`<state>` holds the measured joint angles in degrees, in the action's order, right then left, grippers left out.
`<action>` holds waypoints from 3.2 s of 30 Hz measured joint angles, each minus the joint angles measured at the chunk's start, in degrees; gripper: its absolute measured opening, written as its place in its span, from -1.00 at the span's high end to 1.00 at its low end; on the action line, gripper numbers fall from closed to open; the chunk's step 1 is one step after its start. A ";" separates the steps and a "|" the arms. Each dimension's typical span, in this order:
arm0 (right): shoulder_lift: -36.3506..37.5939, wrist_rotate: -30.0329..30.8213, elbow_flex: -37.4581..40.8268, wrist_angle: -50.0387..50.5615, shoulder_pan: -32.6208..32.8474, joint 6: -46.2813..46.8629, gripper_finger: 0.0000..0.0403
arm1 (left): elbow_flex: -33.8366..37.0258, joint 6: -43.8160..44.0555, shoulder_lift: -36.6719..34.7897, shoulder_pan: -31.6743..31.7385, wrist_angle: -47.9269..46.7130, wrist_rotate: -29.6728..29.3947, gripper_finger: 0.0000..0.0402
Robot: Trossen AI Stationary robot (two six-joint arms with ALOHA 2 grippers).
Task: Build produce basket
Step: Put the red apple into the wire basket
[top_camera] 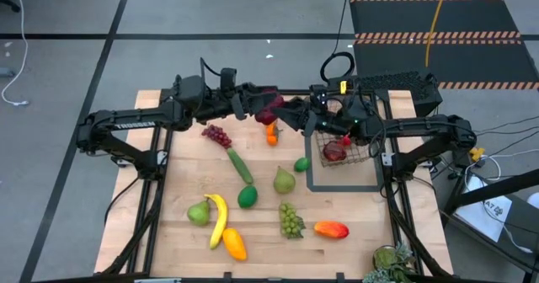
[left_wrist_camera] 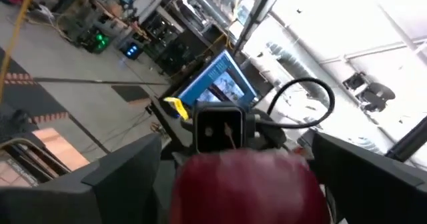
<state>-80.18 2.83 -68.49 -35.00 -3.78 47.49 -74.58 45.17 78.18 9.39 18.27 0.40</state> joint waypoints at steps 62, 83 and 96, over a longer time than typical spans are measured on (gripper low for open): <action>16.98 10.62 -0.02 8.50 20.92 -39.21 -0.50 | -0.01 0.90 -10.81 -30.88 -37.30 -17.50 0.02; 17.01 11.01 -0.02 6.74 20.64 -68.85 -0.50 | -0.01 1.50 -10.48 -30.40 -37.32 -21.54 0.05; 17.00 10.97 -0.02 4.84 20.64 -67.72 -0.50 | -0.01 2.08 -10.48 -30.40 -37.32 -21.55 0.05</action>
<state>-63.18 13.80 -68.51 -30.16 16.86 -20.22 -74.59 47.24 67.70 -21.02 -19.05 -21.15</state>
